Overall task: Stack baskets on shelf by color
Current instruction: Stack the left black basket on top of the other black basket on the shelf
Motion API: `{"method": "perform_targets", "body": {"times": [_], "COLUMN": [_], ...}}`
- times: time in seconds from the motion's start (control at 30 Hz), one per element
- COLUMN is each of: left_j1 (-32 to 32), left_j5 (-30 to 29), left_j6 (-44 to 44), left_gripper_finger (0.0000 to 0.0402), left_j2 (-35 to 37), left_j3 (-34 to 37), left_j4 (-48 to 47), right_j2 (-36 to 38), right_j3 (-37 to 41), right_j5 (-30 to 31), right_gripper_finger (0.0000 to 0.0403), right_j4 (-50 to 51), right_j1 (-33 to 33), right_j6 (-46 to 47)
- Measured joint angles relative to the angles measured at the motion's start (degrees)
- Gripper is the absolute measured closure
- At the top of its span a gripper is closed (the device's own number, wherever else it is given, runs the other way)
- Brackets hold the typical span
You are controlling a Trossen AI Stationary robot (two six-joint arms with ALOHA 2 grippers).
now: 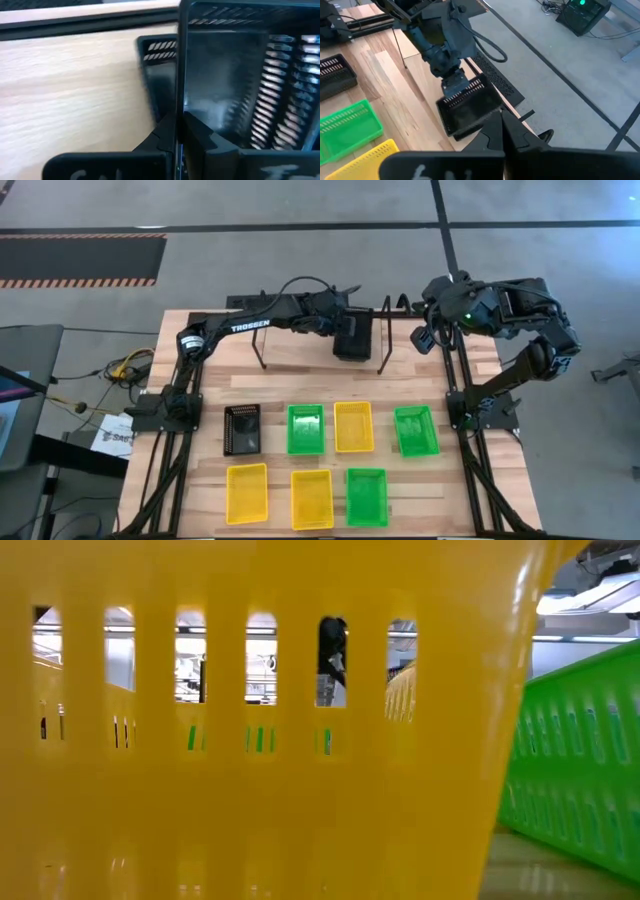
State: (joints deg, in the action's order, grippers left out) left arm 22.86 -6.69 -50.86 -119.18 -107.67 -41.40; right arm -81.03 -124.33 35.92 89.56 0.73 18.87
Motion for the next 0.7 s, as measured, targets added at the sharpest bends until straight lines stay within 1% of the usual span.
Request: {"method": "perform_targets", "body": {"times": [0.1,0.3,0.43,0.6,0.7], "left_j1": [0.1,0.1,0.1,0.1,0.1], "left_j5": [-0.2,-0.4,0.1,0.7,2.4], "left_j6": [0.1,0.3,2.8,4.3,6.0], "left_gripper_finger": [0.0401,0.0401,0.0398,0.0368,0.0343], "left_j2": [0.0,0.0,0.0,0.0,0.0], "left_j3": [0.0,0.0,0.0,0.0,0.0], "left_j4": [-1.7,-1.6,-1.3,-0.8,1.8], "right_j2": [0.0,0.0,0.0,0.0,0.0], "right_j3": [0.0,0.0,0.0,0.0,0.0], "right_j5": [0.0,0.0,0.0,0.0,0.0], "right_gripper_finger": [0.0402,0.0402,0.0402,0.0402,0.0402], "right_j4": [0.0,0.0,0.0,0.0,0.0], "right_j1": [0.0,0.0,0.0,0.0,0.0], "right_j6": [0.1,0.1,0.0,-0.8,-0.8]}}
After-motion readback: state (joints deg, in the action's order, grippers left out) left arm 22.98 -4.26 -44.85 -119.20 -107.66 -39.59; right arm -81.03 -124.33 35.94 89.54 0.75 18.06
